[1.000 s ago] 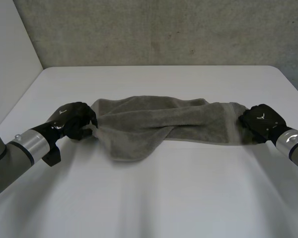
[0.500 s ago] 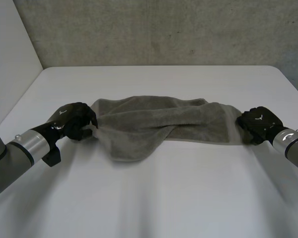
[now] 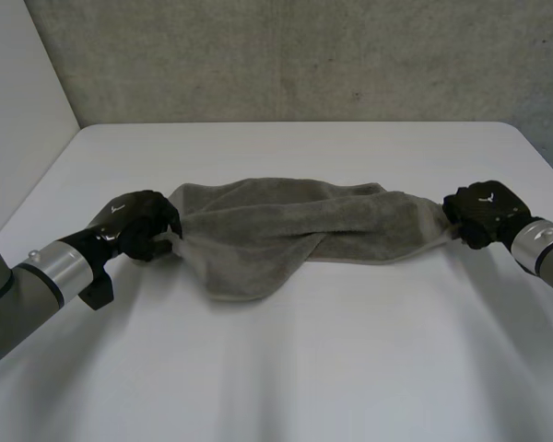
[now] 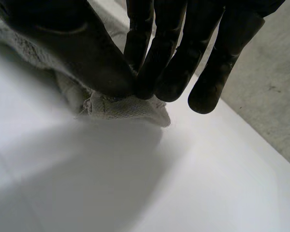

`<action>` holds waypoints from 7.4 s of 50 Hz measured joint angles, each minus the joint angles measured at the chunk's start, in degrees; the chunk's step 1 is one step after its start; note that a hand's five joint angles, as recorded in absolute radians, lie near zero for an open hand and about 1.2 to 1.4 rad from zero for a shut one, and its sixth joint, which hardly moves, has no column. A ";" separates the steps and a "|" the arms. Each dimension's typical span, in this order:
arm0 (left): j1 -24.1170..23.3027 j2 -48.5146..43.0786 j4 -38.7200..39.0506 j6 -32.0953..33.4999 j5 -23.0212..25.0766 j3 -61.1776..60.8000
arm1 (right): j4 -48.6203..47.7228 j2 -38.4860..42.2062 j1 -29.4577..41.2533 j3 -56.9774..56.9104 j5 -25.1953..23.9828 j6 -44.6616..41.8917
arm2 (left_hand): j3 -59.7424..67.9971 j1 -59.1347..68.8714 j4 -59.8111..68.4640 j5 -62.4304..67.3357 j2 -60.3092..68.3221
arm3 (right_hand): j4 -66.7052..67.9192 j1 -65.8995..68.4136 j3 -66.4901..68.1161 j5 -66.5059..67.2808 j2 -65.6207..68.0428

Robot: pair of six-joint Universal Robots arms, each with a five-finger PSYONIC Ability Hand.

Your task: Fold the towel.

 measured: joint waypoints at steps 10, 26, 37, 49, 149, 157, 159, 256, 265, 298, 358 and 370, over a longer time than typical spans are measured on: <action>0.40 1.99 -0.51 -0.34 0.08 0.24 | 4.95 -6.45 0.63 -1.46 -0.08 7.64 | 0.00 0.00 0.00 0.00 0.00 | 0.00 0.10 0.50 0.00 0.32; 4.16 24.00 -3.31 -16.11 0.09 7.80 | 28.81 -25.28 0.41 -21.04 -0.44 21.05 | 0.00 0.26 0.00 0.00 0.00 | 0.01 0.27 0.50 0.16 0.32; 6.77 16.23 -4.97 -23.56 -0.75 16.09 | 39.05 -15.47 5.30 -31.54 3.61 14.70 | 0.06 0.26 0.00 0.00 0.00 | 0.01 0.43 0.51 0.16 0.32; -0.32 -7.98 -12.33 -20.91 -5.65 39.53 | 33.83 1.39 19.45 -47.34 22.15 3.86 | 0.21 0.73 0.01 0.00 0.19 | 0.31 0.45 0.51 0.16 0.33; -1.26 5.21 -7.84 3.29 4.96 -1.09 | 9.72 -12.99 11.73 4.12 10.29 3.12 | -38.01 -32.68 -39.04 -33.34 -36.74 | 0.33 0.52 0.80 0.17 0.34; -14.15 2.51 -2.42 9.45 -12.31 -2.48 | 9.67 -12.69 12.58 4.72 10.31 3.10 | -38.04 -33.01 -39.04 -33.70 -36.87 | 0.33 0.52 0.80 0.17 0.48; -17.51 0.65 0.05 9.74 -17.93 -1.41 | 9.66 -12.69 12.69 4.96 10.32 3.08 | -38.09 -33.29 -39.11 -34.28 -36.93 | 0.33 0.52 0.80 0.17 0.48; -23.95 -6.04 2.67 24.63 -32.64 2.16 | 9.02 -11.37 12.86 6.62 10.41 2.13 | -44.15 -40.01 -45.72 -41.95 -43.49 | 0.33 0.52 0.80 0.17 0.48; -25.17 -6.59 2.71 22.74 -31.16 3.79 | 9.02 -11.28 12.86 6.73 10.44 2.07 | -45.27 -40.60 -46.51 -42.70 -44.08 | 0.33 0.52 0.80 0.17 0.48; -23.28 0.01 2.21 26.41 -31.36 10.28 | 12.23 -17.70 12.15 2.97 11.26 4.35 | -0.84 0.75 -0.28 0.30 1.04 | 0.33 0.52 0.80 0.17 0.48; -9.79 -1.59 -9.56 3.43 -23.91 55.46 | 17.78 -12.07 20.16 -42.92 20.23 18.46 | 0.01 1.24 0.00 2.61 1.83 | 0.51 1.91 0.80 0.66 0.51; -4.62 1.48 -5.99 7.61 -10.84 20.23 | 17.62 -18.60 13.08 -9.84 3.59 9.68 | 0.01 1.24 0.01 2.88 1.83 | -2.06 -1.19 -1.70 -2.35 -2.05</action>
